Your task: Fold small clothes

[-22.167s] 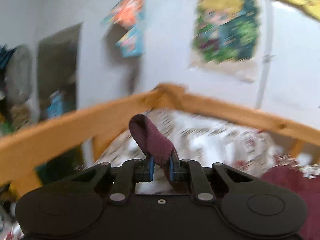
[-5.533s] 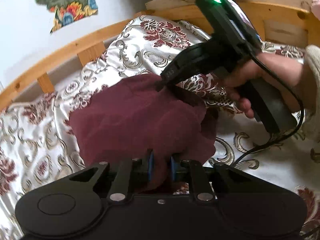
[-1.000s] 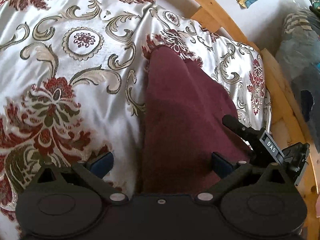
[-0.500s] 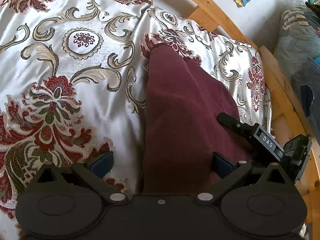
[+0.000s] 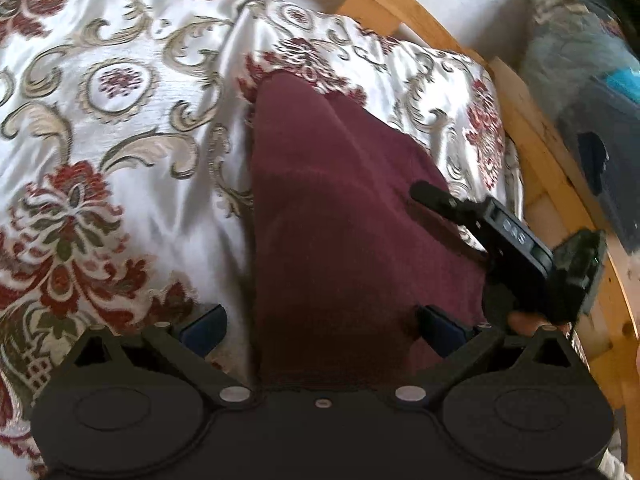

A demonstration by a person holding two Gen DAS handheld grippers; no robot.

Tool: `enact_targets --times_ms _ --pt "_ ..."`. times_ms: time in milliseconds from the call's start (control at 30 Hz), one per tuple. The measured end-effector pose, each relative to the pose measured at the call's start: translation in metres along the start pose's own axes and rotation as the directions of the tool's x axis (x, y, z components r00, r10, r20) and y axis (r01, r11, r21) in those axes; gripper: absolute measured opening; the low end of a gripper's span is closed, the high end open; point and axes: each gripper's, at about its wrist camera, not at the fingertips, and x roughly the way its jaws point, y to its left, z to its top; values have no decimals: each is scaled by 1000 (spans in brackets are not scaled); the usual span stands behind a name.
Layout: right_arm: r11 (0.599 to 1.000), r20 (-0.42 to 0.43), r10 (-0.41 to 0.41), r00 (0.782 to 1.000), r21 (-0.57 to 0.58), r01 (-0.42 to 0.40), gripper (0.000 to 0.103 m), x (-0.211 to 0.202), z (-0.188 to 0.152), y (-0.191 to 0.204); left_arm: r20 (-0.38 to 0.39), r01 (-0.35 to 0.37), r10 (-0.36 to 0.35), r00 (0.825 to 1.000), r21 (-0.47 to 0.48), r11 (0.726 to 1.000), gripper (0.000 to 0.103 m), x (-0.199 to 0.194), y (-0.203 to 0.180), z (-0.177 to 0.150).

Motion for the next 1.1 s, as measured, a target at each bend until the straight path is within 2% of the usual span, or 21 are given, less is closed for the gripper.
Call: enact_targets --times_ms 200,433,600,833,1000,1100 --pt "1000 -6 5 1000 -26 -5 81 6 -2 2 -38 -11 11 999 13 1000 99 8 -4 4" --pt "998 11 -27 1000 -62 27 59 4 -5 7 -54 -13 15 998 37 999 88 10 -7 6" --pt "996 29 -37 999 -85 39 54 0 -6 13 -60 -24 27 998 48 999 88 10 -9 7" --pt "983 55 -56 997 -174 65 36 -6 -6 28 -64 -26 30 998 56 998 87 10 -10 7" --pt "976 63 -66 996 -205 77 33 -8 -7 34 -57 -30 34 998 70 997 83 10 -10 7" --pt "972 61 -77 995 -219 88 35 -7 -7 36 -54 -34 37 998 67 997 82 9 -9 5"
